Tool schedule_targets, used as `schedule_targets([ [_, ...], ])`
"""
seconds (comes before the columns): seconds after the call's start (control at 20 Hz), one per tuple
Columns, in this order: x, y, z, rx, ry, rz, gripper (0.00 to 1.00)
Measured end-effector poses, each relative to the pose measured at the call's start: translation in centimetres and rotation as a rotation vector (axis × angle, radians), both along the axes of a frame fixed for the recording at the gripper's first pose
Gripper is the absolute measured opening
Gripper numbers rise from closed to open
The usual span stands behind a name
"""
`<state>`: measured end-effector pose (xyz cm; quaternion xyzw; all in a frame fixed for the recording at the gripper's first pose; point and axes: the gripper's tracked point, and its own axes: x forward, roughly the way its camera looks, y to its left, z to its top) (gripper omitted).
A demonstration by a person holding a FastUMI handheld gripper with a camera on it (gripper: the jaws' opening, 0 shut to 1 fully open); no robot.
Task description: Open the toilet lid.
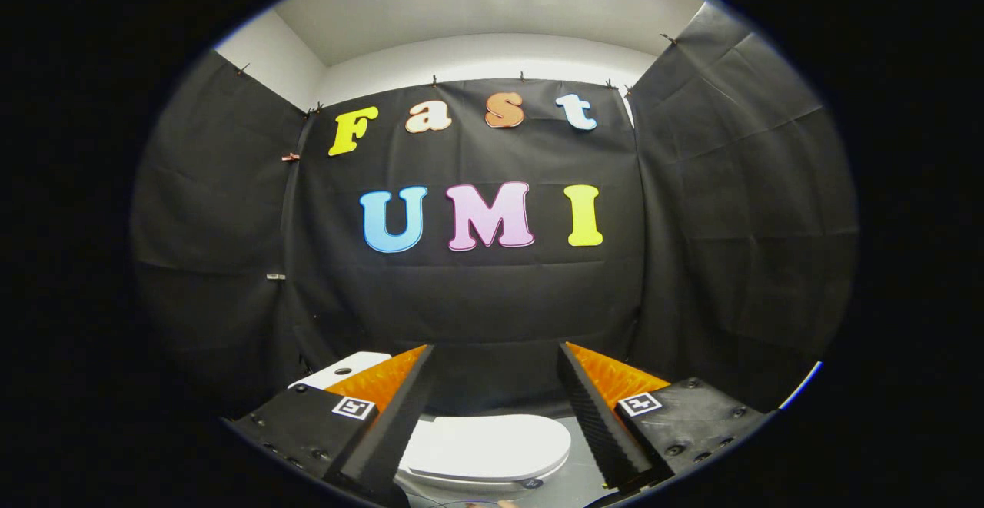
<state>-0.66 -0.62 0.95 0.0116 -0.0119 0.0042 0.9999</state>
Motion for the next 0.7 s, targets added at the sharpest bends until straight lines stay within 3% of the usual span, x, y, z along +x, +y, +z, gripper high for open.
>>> schedule_targets([
  [0.7,0.04,0.39,0.08,-0.022,-0.014,0.0,0.98],
])
